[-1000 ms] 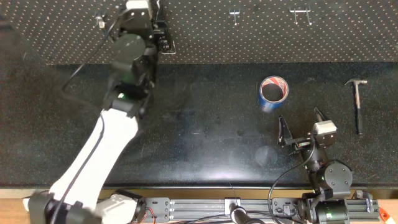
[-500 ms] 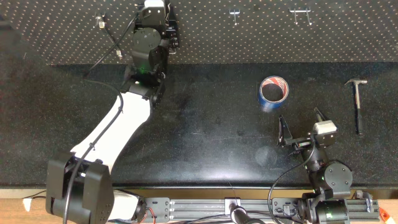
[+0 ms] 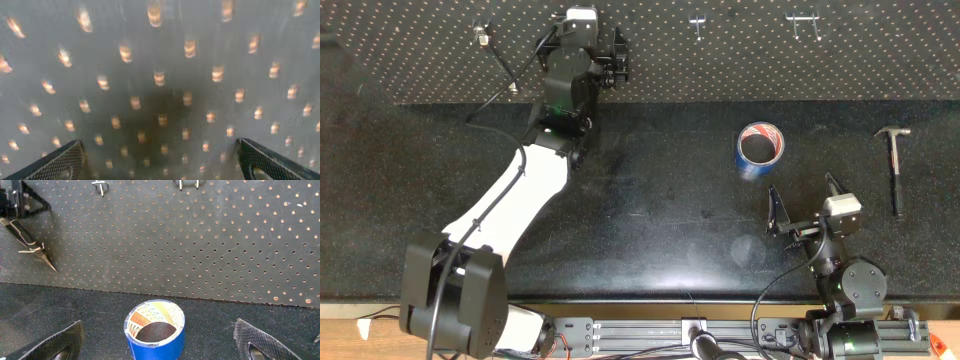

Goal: Place Tools Onto Pegboard

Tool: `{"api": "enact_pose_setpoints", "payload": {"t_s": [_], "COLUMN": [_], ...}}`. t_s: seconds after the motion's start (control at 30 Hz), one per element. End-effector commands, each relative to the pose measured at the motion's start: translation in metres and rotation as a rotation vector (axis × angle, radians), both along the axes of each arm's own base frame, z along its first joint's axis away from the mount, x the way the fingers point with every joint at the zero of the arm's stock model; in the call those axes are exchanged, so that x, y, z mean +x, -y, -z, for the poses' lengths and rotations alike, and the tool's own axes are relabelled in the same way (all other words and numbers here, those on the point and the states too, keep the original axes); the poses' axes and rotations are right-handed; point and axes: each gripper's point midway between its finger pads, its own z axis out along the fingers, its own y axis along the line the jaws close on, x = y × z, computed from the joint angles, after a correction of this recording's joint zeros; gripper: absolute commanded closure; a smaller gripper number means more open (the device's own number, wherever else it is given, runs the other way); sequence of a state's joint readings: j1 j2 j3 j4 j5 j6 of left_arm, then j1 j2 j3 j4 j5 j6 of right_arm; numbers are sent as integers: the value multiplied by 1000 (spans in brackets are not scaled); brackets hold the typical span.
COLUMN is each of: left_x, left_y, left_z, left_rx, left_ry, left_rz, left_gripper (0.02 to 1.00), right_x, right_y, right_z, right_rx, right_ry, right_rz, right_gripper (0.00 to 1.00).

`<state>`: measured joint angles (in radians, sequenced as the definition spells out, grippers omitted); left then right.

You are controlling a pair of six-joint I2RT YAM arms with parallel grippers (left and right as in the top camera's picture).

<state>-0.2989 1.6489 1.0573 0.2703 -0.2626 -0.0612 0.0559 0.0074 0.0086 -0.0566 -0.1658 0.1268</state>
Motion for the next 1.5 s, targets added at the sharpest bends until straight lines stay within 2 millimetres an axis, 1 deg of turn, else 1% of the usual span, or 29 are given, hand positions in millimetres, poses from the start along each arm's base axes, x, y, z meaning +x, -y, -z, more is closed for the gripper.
{"api": "enact_pose_setpoints", "payload": {"t_s": [0.03,0.13,0.17,0.2,0.23,0.27,0.3,0.33,0.4,0.43,0.47,0.5,0.57,0.63,0.7,0.87,0.93,1.0,1.13,1.27,1.33,1.5], "left_x": [-18,-43,-56,-76,-91,-115,-130,-154,-184,-192,-206,-214,-226,-237,-239,-242,-248,-250,-254,-255,-256,-256], "left_y": [-3,-14,-22,-34,-43,-60,-71,-90,-114,-119,-126,-127,-128,-127,-128,-126,-131,-136,-147,-151,-158,-157], "left_z": [-15,-19,-18,-14,-10,-7,-5,-1,4,6,12,17,29,38,34,53,66,64,53,54,54,54], "left_rx": [0,2,-16,-34,-51,-82,-99,-114,-111,-107,-101,-97,-93,-92,-89,-74,-59,-13,-12,-10,-6,-7], "left_ry": [-40,-58,-56,-54,-46,0,35,98,191,217,252,276,308,307,323,250,200,208,255,254,254,253], "left_rz": [24,21,18,29,40,46,47,31,-29,-47,-73,-83,-95,-99,-115,-166,-194,-207,-253,-271,-297,-295], "left_gripper": [23,23,23,23,23,23,23,23,23,23,23,23,23,23,23,23,23,23,23,23,23,23], "right_x": [0,0,0,0,0,0,0,0,0,0,0,0,0,0,0,0,0,0,0,0,0,0], "right_y": [-2,-2,-2,-2,-2,-2,-2,-2,-2,-2,-2,-2,-2,-2,-2,-2,-2,-2,-2,-2,-2,-2], "right_z": [1,1,1,1,1,1,1,1,1,1,1,1,1,1,1,1,1,1,1,1,1,1], "right_rx": [7,7,7,7,7,7,7,7,7,7,7,7,7,7,7,7,7,7,7,7,7,7], "right_ry": [-2,-2,-2,-2,-2,-2,-2,-2,-2,-2,-2,-3,-2,-2,-2,-2,-2,-2,-2,-2,-2,-2], "right_rz": [-6,-6,-6,-6,-6,-6,-6,-6,-6,-6,-6,-6,-6,-6,-6,-6,-6,-6,-6,-6,-6,-6], "right_gripper": [25,25,25,23,23,25,27,23,25,25,25,27,25,25,23,23,25,23,25,25,25,23]}}
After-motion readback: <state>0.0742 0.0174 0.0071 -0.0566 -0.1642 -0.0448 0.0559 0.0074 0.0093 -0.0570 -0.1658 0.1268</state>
